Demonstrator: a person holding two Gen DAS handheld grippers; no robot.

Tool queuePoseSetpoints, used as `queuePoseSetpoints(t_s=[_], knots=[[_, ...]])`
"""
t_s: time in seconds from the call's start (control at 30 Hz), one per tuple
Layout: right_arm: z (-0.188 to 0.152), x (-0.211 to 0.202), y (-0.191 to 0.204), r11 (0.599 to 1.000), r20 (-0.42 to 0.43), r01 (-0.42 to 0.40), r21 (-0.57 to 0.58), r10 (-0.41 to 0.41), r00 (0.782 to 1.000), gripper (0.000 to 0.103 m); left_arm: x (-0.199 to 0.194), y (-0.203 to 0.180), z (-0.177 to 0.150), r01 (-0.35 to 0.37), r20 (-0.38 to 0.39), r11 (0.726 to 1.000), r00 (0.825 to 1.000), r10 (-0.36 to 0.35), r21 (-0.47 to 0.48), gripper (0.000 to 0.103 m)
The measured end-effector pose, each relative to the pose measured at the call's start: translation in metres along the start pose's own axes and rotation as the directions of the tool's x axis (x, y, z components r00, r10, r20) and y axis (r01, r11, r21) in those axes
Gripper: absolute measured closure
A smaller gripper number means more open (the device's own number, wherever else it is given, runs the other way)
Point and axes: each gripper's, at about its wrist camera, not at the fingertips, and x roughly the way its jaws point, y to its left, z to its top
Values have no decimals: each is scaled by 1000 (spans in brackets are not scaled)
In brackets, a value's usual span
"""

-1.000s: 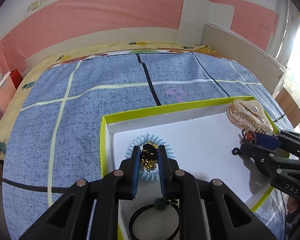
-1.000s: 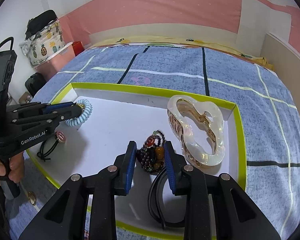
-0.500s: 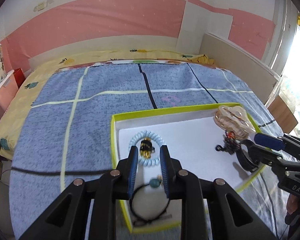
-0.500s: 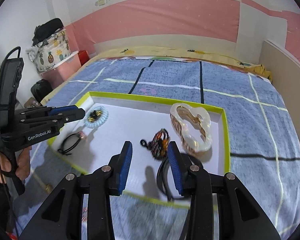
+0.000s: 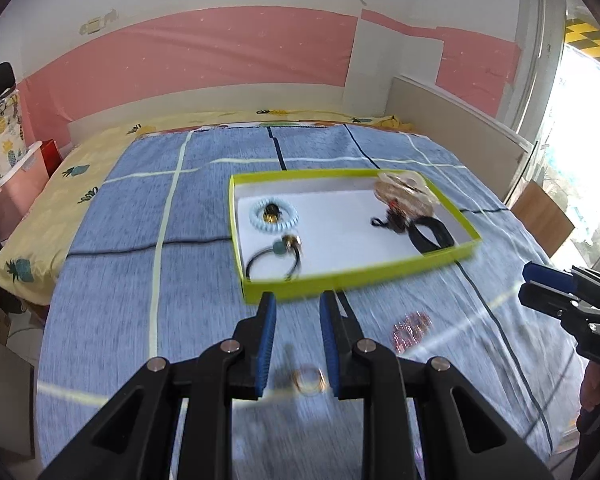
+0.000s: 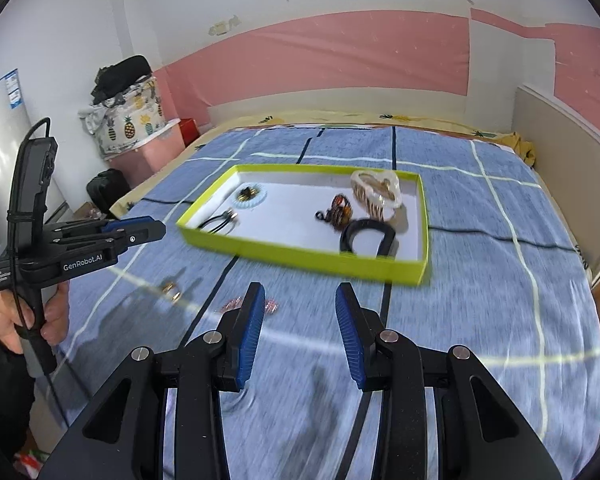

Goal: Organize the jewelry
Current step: 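Withdraw both tools from the box back over the remaining jewelry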

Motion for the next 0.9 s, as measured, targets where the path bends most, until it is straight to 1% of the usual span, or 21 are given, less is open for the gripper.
queuePoseSetpoints(t_s=[0.27, 0.47, 0.63, 0.9], knots=[[-33, -32, 13, 1000, 15, -16, 7, 16, 1000, 65, -41, -14, -39, 4, 29, 1000, 1000, -4, 5, 79], [-49, -47, 27, 999, 25, -37, -10, 38, 999, 65, -60, -21, -59, -6, 46, 1000, 999, 6, 14, 79], [-59, -47, 34, 999, 10, -45, -21, 45, 999, 65, -68, -19, -69, 15, 48, 1000, 999, -15, -8, 79], [-61, -34, 43, 997, -20, -74, -32, 74, 997, 65, -67, -17, -77, 15, 35, 1000, 999, -15, -18, 80]])
